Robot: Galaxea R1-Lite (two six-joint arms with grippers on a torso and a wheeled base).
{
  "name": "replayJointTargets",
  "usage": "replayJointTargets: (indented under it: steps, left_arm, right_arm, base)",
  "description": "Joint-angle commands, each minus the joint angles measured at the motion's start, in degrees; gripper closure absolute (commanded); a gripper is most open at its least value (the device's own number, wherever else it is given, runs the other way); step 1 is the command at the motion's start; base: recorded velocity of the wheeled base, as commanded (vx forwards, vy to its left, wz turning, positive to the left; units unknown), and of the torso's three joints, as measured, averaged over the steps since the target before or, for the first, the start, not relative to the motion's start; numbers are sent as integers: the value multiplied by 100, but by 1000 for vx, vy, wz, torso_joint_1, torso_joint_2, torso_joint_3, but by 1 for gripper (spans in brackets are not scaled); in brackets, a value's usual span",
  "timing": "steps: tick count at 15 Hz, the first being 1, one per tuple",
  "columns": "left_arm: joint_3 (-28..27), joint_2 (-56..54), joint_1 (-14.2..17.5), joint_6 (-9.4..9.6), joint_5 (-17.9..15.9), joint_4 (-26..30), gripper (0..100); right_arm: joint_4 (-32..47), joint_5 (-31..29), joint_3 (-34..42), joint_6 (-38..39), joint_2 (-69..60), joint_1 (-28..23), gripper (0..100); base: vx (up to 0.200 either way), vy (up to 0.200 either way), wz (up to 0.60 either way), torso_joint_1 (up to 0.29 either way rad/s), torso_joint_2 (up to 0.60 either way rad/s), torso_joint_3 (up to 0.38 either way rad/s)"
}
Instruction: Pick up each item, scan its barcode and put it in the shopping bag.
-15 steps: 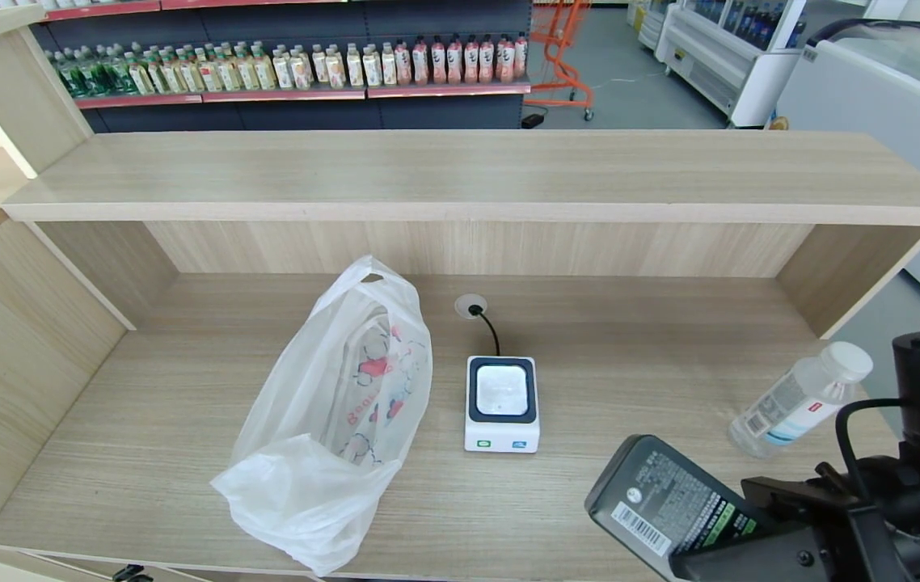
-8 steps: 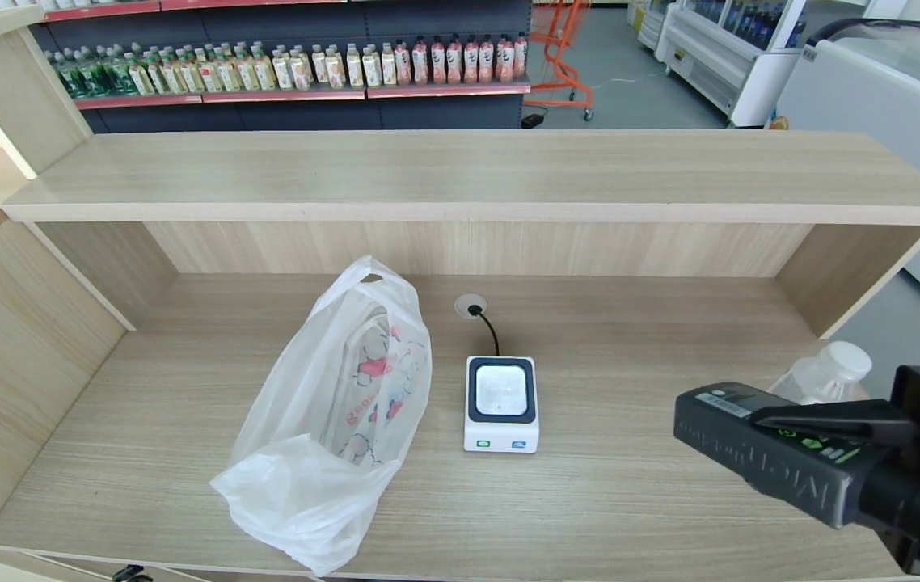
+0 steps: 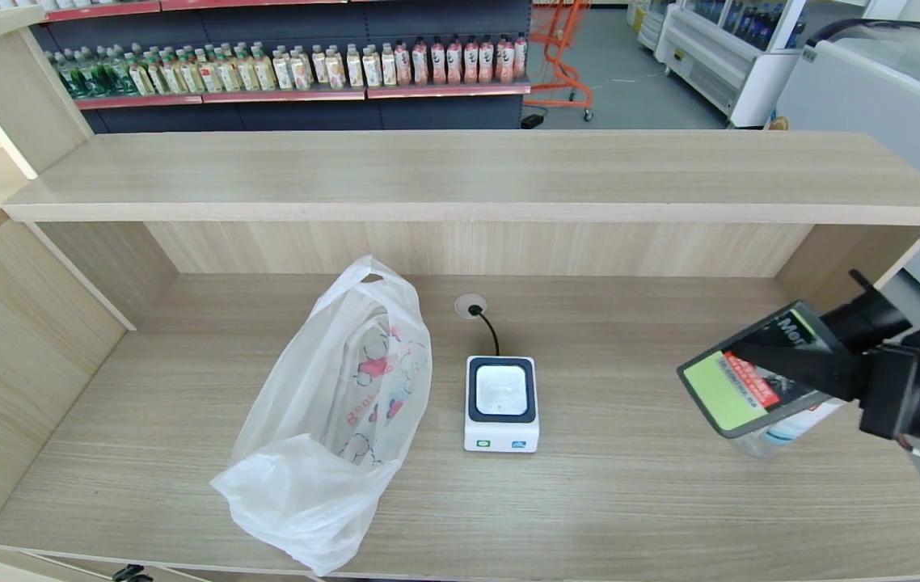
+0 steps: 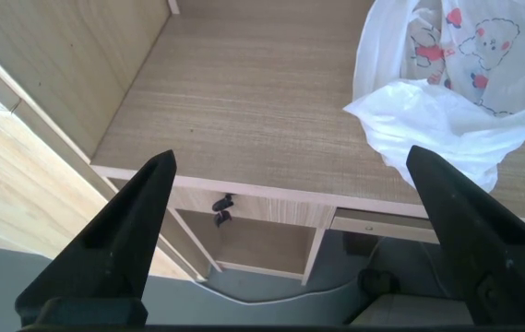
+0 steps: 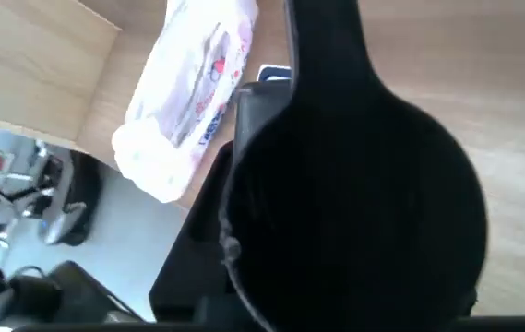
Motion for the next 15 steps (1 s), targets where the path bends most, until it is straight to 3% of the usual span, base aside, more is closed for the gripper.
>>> replayJointTargets:
  steps: [1,10,15]
  left_arm:
    - [0,-2,1,0,1,1,0]
    - [0,-2,1,0,1,1,0]
    - [0,-2,1,0,1,1,0]
  right_arm:
    - [232,-898,-860,1555,1730,1120,100]
    - [214,-916,-2609,1652,4121,1568,100]
    - [-58,-916,-2960,1019,4639,1621,100]
  base:
    - [0,0,0,0,0,0]
    - [0,0,0,0,0,0]
    - [0,0,0,0,0,0]
